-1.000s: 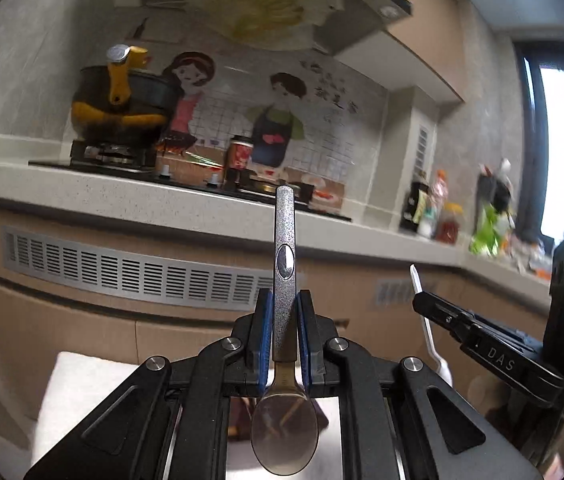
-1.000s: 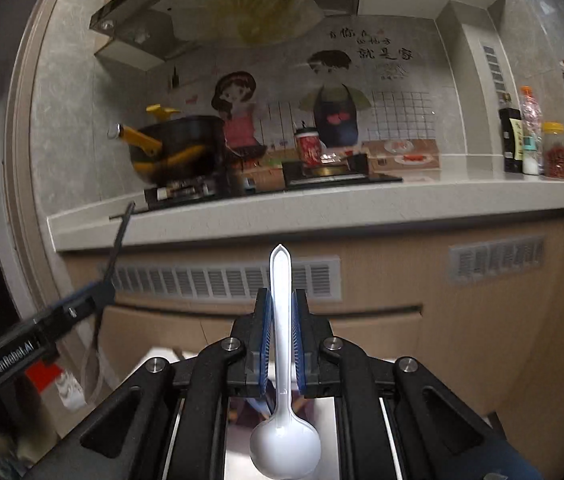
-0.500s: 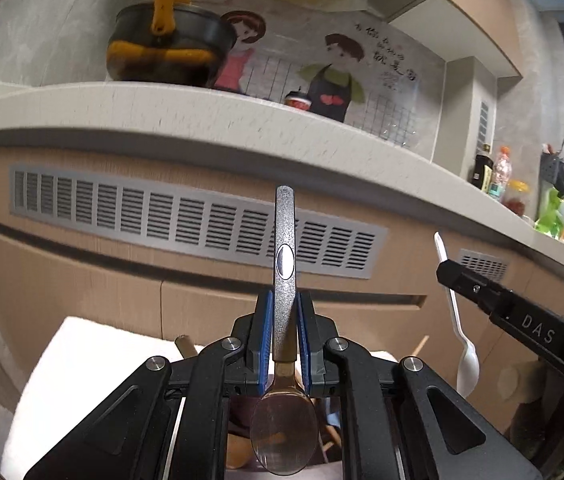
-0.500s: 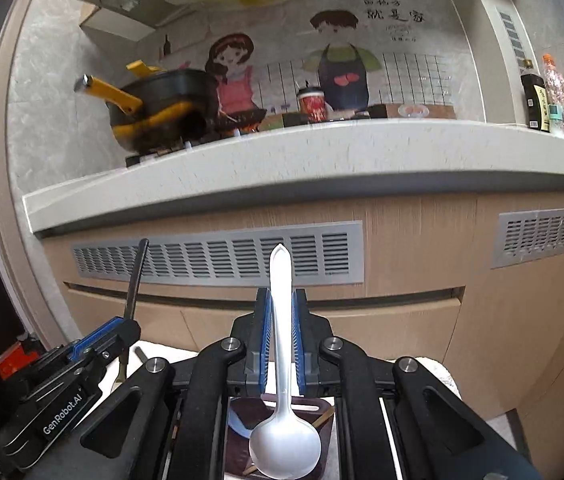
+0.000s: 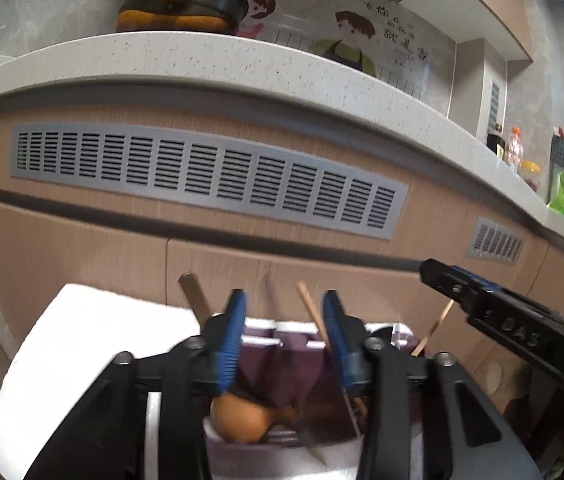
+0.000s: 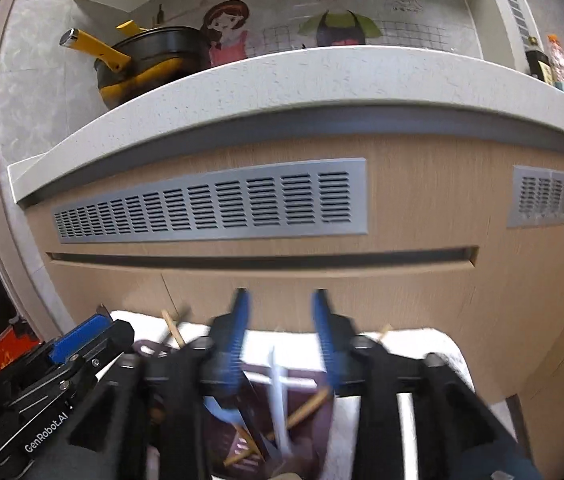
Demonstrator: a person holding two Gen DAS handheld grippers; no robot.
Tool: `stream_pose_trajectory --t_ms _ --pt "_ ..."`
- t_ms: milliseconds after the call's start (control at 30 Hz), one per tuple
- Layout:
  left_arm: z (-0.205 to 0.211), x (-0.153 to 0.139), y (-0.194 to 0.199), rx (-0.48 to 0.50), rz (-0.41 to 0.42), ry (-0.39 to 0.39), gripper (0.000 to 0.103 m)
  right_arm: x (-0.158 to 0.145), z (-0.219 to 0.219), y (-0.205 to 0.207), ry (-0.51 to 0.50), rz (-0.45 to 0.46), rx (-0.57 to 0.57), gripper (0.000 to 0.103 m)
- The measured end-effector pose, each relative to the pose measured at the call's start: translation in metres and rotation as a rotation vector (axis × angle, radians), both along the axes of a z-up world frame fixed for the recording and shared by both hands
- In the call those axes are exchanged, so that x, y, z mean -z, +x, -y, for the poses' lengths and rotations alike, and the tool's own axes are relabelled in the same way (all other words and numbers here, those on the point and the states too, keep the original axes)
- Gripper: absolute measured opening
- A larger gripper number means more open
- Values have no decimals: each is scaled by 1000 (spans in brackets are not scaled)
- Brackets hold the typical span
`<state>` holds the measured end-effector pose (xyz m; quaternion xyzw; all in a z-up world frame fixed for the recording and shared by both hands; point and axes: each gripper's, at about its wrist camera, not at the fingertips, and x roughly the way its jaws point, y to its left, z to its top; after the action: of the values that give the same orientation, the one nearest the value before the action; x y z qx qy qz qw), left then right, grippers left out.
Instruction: Organize utensils
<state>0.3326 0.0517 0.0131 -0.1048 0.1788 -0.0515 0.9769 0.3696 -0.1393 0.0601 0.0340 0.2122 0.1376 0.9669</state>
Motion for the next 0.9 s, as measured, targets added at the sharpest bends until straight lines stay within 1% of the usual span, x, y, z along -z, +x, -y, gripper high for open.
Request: stream_pose_trajectory --t_ms 133,233,267,300,367,400,467,533,633,667,700,767,800,833,900 --pt "-4 1 -16 18 -51 3 45 3 11 -19 -23 -18 17 40" --pt "-9 -4 -39 40 -93 4 46 3 21 -42 -32 -50 29 41" --pt "-10 -6 -50 50 -96 11 49 2 23 -51 -35 -57 33 43" --pt "-11 -8 -61 52 -96 23 55 1 25 -60 -38 -61 37 44" --pt "-12 -13 -86 62 -90 44 63 -1 27 -86 -55 -60 46 54" --pt "-13 -16 -96 65 -94 52 63 -1 27 -94 -65 -58 52 58" --pt "-14 -16 -117 72 -109 59 64 -2 27 -118 -89 -49 60 60" --pt "-16 -16 -133 79 -137 48 65 -1 27 -143 -101 -46 58 62" --pt "-17 -14 -161 79 -165 52 69 -1 28 -173 -88 -62 36 65" --pt "-17 -14 -172 77 -165 58 75 0 29 -186 -85 -64 32 69" --pt "-17 -14 -179 78 -163 64 83 0 28 -193 -87 -62 35 72" --pt "-13 -11 -201 67 -157 100 93 6 27 -217 -117 -52 50 89" --pt "-10 -8 -209 54 -161 115 96 8 27 -223 -128 -47 55 94" --pt "-8 -5 -215 47 -166 124 97 12 25 -233 -146 -39 62 95" --pt "-5 4 -224 35 -191 138 102 19 22 -244 -175 -39 74 102"
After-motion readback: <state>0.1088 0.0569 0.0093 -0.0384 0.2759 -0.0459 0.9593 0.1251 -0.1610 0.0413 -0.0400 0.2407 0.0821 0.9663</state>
